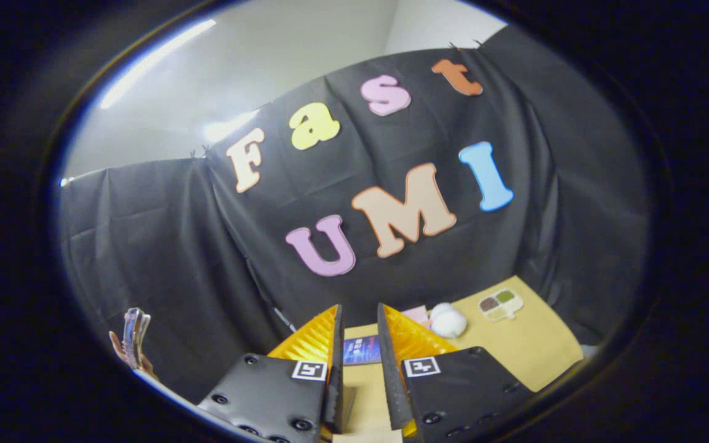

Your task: Open the storage box then place both shoes into the box .Put the left shoe in first, then the right shoe, with the right side of both shoes facing outward in a uniform manner.

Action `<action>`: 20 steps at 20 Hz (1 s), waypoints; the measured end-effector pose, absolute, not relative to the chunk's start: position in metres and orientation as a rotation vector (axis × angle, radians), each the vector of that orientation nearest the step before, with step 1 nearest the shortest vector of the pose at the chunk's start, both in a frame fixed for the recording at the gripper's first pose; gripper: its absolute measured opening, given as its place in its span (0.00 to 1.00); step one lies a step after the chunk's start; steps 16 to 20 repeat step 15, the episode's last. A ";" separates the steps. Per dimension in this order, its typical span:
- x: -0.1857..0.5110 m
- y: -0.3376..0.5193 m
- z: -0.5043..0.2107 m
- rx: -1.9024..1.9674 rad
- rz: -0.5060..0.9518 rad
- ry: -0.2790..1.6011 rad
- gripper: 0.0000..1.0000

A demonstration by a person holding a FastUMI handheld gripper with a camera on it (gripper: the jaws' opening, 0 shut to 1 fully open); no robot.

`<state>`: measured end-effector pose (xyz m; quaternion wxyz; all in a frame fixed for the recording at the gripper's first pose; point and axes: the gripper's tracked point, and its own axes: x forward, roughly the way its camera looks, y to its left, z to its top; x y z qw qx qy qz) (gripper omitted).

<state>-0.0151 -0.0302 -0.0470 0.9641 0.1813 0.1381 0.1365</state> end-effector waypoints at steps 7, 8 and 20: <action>0.013 -0.104 -0.011 0.204 0.227 0.170 0.31; 0.016 -0.113 -0.011 0.194 0.225 0.166 0.31; 0.051 -0.187 -0.030 0.086 0.148 0.135 0.31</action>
